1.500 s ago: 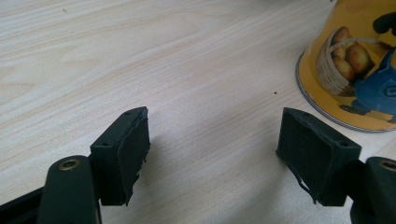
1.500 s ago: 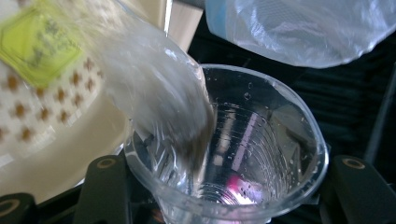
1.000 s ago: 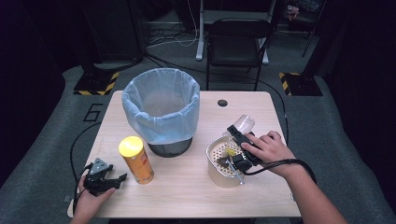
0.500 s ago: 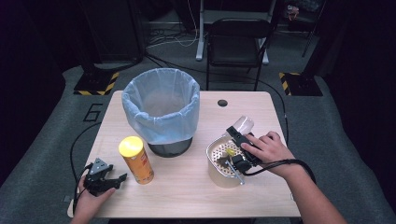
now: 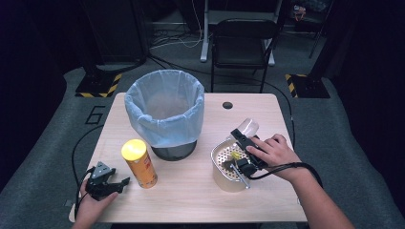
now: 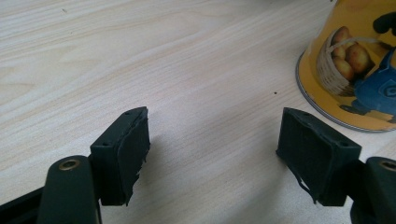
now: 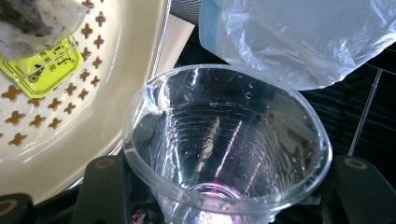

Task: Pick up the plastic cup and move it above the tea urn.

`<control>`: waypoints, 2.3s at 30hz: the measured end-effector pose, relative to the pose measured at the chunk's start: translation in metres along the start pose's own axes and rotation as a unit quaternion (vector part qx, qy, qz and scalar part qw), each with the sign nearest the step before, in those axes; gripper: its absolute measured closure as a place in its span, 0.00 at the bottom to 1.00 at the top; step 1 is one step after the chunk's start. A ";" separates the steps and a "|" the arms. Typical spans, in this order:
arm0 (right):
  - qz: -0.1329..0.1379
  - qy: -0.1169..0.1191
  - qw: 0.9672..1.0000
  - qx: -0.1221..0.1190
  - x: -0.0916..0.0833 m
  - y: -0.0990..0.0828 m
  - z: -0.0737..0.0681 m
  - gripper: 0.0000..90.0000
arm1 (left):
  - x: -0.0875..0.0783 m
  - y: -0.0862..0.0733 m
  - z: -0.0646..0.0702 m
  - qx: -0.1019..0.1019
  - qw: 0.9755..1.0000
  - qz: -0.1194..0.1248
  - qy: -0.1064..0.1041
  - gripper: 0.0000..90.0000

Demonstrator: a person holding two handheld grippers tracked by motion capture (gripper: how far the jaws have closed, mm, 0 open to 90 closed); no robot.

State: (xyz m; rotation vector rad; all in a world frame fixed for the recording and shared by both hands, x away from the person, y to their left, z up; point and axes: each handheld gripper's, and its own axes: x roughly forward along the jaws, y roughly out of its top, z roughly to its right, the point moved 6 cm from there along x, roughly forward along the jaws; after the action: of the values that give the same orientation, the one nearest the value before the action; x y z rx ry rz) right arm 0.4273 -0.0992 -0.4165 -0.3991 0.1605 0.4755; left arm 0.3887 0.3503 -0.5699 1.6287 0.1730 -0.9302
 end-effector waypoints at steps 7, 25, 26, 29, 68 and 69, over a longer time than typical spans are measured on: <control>0.002 -0.005 1.000 0.013 -0.001 0.000 0.002 0.43 | 0.000 0.000 0.000 0.000 1.000 0.000 0.000 0.28; 0.154 -0.061 0.801 0.575 -0.012 -0.032 0.047 0.43 | 0.000 0.000 0.000 0.002 1.000 0.000 0.000 0.28; 0.163 -0.054 0.753 0.635 -0.011 -0.040 0.047 0.43 | 0.000 0.000 0.000 0.001 1.000 0.000 0.000 0.28; 0.181 -0.040 0.694 0.696 -0.010 -0.048 0.045 0.43 | 0.000 0.000 0.000 0.001 1.000 0.000 0.000 0.28; 0.224 0.023 0.600 0.768 -0.004 -0.035 0.162 0.41 | -0.001 -0.001 0.001 0.008 1.000 -0.011 -0.008 0.24; 0.224 0.023 0.600 0.768 -0.004 -0.035 0.162 0.41 | -0.001 -0.001 0.001 0.005 1.000 -0.008 -0.007 0.24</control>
State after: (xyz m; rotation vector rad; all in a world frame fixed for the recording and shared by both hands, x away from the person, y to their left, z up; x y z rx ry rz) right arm 0.4493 -0.0629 -0.2564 1.4074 0.6609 0.6505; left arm 0.3873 0.3497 -0.5700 1.6315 0.1723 -0.9573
